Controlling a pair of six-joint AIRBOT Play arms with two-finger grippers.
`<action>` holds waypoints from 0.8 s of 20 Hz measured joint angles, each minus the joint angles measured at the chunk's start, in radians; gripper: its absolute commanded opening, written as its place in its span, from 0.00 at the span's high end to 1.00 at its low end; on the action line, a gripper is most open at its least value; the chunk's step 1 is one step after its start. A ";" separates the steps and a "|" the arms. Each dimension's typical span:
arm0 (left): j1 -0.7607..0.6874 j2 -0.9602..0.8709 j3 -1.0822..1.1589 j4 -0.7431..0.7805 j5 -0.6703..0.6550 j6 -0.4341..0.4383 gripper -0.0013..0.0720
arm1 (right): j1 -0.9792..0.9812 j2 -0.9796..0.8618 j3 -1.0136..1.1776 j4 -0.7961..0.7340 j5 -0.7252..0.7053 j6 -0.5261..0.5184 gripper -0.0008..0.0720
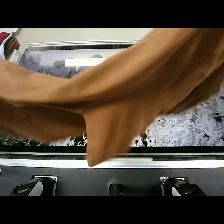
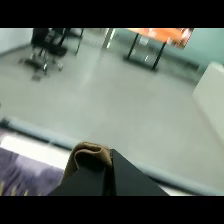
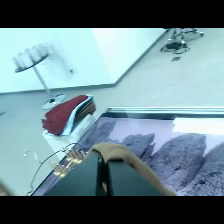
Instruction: Fold the clothes and pants, and hang the long-sleeved shirts on hangers.
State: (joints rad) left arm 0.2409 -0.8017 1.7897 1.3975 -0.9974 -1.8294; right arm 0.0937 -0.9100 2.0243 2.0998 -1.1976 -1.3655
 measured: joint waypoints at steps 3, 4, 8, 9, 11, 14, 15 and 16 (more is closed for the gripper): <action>-0.010 -0.110 -0.053 -0.035 -0.082 0.058 0.97 | 0.000 -0.114 -0.009 -0.096 -0.037 0.054 0.95; -0.019 -0.167 -0.077 -0.048 -0.098 0.077 0.97 | 0.000 -0.172 -0.016 -0.117 -0.062 0.062 0.95; -0.078 -0.459 -0.138 -0.076 -0.075 0.132 0.97 | 0.000 -0.436 -0.050 -0.180 -0.103 0.084 0.95; -0.099 -0.535 -0.143 -0.081 -0.041 0.142 0.97 | 0.000 -0.510 -0.058 -0.193 -0.098 0.084 0.95; -0.146 -0.689 -0.138 -0.087 0.048 0.151 0.97 | 0.000 -0.653 -0.066 -0.205 -0.059 0.089 0.95; -0.213 -0.909 -0.079 -0.090 0.149 0.146 0.97 | 0.000 -0.843 -0.071 -0.195 0.030 0.096 0.95; -0.230 -0.976 -0.051 -0.091 0.166 0.130 0.97 | 0.000 -0.899 -0.072 -0.181 0.067 0.101 0.95; -0.244 -1.030 -0.025 -0.091 0.179 0.116 0.97 | 0.000 -0.948 -0.073 -0.168 0.101 0.102 0.94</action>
State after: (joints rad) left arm -0.0029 -1.8320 1.7649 1.3064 -0.8185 -1.7134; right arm 0.0933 -1.8584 1.9514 1.9320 -1.0969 -1.2636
